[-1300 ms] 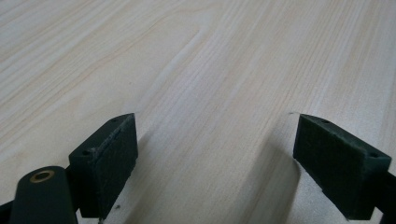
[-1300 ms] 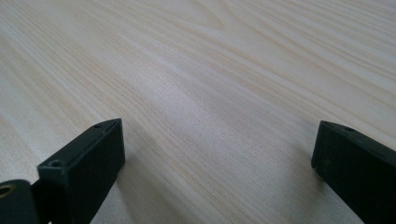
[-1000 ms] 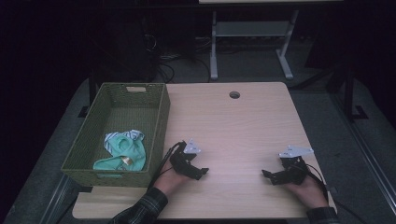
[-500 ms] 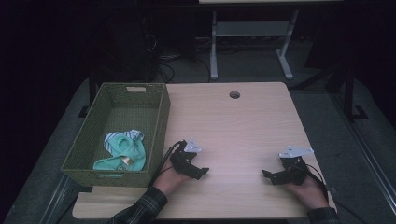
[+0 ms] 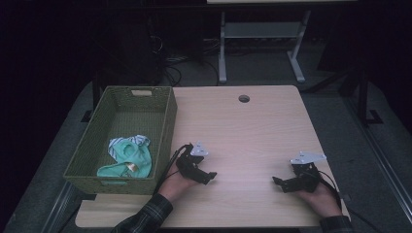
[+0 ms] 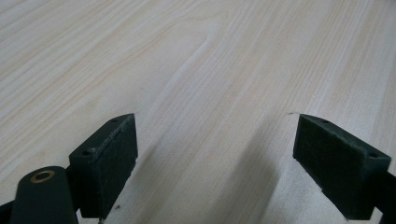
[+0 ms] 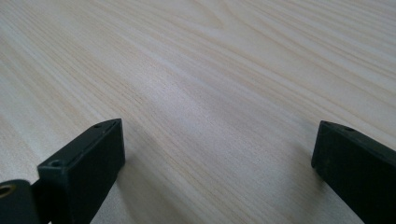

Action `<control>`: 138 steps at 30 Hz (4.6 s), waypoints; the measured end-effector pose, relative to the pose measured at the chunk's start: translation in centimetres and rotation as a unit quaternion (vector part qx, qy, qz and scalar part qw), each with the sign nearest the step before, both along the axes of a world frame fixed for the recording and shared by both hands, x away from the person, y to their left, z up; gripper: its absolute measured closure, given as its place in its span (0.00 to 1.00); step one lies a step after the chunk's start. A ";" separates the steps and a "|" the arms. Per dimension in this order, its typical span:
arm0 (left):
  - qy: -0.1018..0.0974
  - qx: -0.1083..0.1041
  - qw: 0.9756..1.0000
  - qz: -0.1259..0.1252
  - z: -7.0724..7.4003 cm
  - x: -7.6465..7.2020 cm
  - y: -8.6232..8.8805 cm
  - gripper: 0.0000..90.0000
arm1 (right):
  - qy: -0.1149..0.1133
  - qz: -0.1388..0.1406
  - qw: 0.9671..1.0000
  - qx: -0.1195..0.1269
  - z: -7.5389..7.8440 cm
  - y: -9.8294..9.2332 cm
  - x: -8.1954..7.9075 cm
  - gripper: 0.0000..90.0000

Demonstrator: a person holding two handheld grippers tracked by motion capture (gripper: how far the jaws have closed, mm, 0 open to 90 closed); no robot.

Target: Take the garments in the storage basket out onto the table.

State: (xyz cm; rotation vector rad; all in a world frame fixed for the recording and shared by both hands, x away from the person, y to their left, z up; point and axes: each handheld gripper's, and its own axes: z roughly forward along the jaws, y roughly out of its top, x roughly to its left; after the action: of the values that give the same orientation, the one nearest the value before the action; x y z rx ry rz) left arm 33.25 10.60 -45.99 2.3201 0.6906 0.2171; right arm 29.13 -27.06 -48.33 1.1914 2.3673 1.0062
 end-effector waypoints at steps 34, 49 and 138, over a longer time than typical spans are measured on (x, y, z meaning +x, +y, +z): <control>-0.003 -0.008 1.000 -0.007 1.9 0.0 0.0 0.15 | 0.000 0.000 1.000 0.001 0.0 0.0 0.0 0.03; -0.006 -0.011 1.000 -0.006 2.6 0.0 0.0 0.15 | 0.000 0.000 1.000 0.001 0.0 0.0 0.0 0.03; -0.023 -0.048 0.998 -0.027 9.2 0.9 2.0 0.15 | -0.002 0.001 1.000 -0.001 0.0 0.0 0.0 0.03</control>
State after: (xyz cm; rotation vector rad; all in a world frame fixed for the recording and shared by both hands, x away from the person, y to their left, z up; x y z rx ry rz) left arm 34.15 12.63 -36.82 2.2312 0.6012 0.2073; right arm 29.16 -27.08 -48.34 1.1854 2.3654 1.0069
